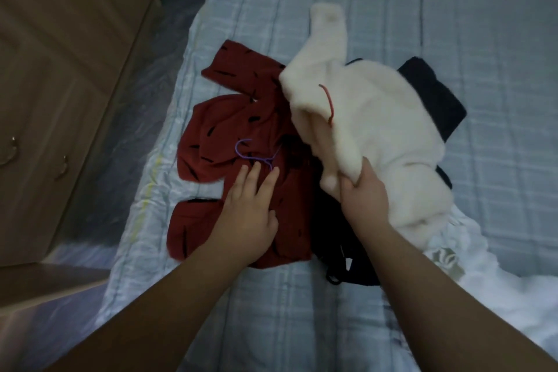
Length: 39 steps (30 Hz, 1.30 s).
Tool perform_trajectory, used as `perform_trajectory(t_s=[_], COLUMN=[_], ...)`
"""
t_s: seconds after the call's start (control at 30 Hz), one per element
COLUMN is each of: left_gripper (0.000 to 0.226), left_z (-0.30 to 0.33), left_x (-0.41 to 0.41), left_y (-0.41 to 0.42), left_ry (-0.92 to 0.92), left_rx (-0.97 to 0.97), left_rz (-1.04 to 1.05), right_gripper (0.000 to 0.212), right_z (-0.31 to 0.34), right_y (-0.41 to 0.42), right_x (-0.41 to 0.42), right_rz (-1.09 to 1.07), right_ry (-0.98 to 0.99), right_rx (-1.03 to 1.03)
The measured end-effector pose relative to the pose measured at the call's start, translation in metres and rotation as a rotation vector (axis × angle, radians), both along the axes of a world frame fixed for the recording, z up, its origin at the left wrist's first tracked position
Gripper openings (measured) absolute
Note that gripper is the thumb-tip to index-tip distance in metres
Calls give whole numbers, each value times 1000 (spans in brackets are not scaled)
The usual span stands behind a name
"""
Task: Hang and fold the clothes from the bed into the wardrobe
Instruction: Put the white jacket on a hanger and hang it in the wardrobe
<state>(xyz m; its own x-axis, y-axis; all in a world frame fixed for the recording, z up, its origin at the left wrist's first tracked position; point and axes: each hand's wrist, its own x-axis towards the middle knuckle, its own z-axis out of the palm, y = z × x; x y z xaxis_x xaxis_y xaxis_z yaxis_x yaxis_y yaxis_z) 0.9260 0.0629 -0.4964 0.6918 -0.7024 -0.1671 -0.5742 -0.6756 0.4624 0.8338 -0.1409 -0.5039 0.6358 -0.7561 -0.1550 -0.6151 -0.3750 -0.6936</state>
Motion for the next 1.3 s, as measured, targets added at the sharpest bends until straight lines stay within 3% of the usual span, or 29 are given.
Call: perform_trajectory(t_s=[0.23,0.43,0.5,0.6,0.67,0.8,1.1,1.3], left_gripper=[81,81,79,73,70,72,38,32], left_z=[97,209,248,299,325,363,450,496], left_x=[14,36,49,63,64,55,0,-36], left_y=[-3,1,-3,-10,-8,5,35,74], left_ry=[28,-40,-109,-216,-102,13,167,42], left_rx=[-166,-419,-403,-195,-92,-278,-793,-816], left_rz=[-17,-93,-198,-383,-463,-525,-355,-255], right_gripper=[30,35,33,39,52,69,42,76], right_z=[104,218,256,309,339,389,463,493], right_y=[29,39,41,50,58,66,78,75], right_x=[-36,-81,-92,-106,-115,-136,-172,-211], right_rz=[13,3,17,32,24,-4,129,418], right_ry=[-137,-248,-283,-366,-406,-478,-383,-308], right_rx=[159,110,104,68,-8,-88,-311,-278])
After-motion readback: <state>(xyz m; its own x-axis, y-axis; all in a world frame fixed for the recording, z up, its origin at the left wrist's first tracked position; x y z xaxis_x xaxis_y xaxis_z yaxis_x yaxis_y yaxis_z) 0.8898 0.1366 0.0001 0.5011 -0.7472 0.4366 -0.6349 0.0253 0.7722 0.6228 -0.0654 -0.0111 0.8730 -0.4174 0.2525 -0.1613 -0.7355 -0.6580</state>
